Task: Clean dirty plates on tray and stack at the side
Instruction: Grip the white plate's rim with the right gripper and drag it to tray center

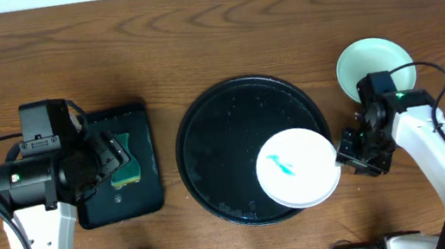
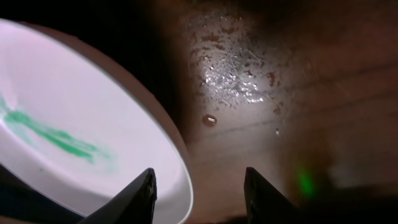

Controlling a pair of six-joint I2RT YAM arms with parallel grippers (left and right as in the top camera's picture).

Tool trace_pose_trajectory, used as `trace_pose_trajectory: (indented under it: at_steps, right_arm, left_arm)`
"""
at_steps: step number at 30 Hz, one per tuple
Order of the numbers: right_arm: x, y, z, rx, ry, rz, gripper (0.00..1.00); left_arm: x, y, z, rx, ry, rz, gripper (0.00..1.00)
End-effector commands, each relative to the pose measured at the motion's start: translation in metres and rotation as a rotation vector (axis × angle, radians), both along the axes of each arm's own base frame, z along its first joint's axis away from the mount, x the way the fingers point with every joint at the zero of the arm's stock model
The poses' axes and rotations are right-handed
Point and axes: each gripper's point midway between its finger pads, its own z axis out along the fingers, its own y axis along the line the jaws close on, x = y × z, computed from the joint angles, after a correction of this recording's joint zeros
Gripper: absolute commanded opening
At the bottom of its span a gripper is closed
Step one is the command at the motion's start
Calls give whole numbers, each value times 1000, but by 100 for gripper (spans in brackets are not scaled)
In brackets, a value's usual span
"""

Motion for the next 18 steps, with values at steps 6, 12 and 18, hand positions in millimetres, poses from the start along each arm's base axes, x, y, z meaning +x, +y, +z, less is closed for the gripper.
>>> trace_pose_trajectory:
  at_steps: [6, 12, 18]
  right_arm:
    - [5, 12, -20, -10, -56, 24, 41]
    - [23, 22, -30, 9, -154, 37, 40]
    - [42, 43, -26, 75, -246, 77, 30]
  left_arm:
    - [0, -2, 0, -5, 0, -14, 81]
    - [-1, -2, 0, -5, 1, -14, 81]
    - [-1, -2, 0, -5, 1, -14, 81]
